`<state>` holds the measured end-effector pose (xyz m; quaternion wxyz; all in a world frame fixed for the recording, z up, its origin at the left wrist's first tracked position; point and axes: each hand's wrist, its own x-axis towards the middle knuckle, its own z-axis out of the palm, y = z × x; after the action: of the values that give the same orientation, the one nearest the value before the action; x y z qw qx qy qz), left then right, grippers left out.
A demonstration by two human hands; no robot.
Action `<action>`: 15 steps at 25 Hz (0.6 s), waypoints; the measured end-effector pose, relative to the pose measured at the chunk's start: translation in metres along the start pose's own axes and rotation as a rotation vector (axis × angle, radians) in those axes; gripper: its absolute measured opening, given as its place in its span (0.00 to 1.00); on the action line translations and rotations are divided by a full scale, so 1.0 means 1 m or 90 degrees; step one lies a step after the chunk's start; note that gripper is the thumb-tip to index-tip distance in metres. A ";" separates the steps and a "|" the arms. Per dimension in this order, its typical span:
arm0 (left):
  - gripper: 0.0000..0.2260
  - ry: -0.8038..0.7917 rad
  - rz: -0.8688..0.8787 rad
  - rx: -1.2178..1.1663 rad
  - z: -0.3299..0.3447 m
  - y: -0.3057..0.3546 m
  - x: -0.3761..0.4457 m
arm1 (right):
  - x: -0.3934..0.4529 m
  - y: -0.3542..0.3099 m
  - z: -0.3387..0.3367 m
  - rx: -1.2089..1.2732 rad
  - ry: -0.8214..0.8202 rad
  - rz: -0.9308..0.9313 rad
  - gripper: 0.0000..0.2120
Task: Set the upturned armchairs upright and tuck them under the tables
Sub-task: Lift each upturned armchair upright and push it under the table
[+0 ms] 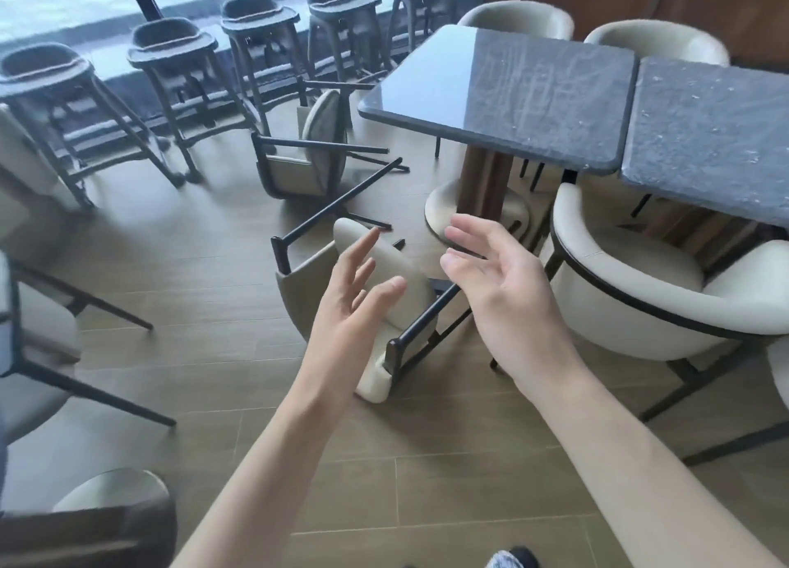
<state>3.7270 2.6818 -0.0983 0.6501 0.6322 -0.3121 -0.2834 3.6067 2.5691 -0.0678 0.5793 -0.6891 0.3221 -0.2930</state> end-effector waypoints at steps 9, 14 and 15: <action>0.23 0.044 -0.011 -0.010 -0.092 -0.014 -0.001 | 0.021 -0.002 0.081 0.036 -0.059 0.019 0.15; 0.27 0.070 -0.020 0.021 -0.136 -0.019 0.046 | 0.071 -0.004 0.125 0.043 -0.072 0.018 0.16; 0.27 0.069 -0.014 0.029 -0.144 -0.020 0.056 | 0.083 -0.004 0.133 0.045 -0.070 0.017 0.18</action>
<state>3.8737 2.7310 -0.1163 0.6483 0.6648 -0.2757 -0.2486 3.7619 2.5861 -0.0820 0.6237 -0.6790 0.2884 -0.2582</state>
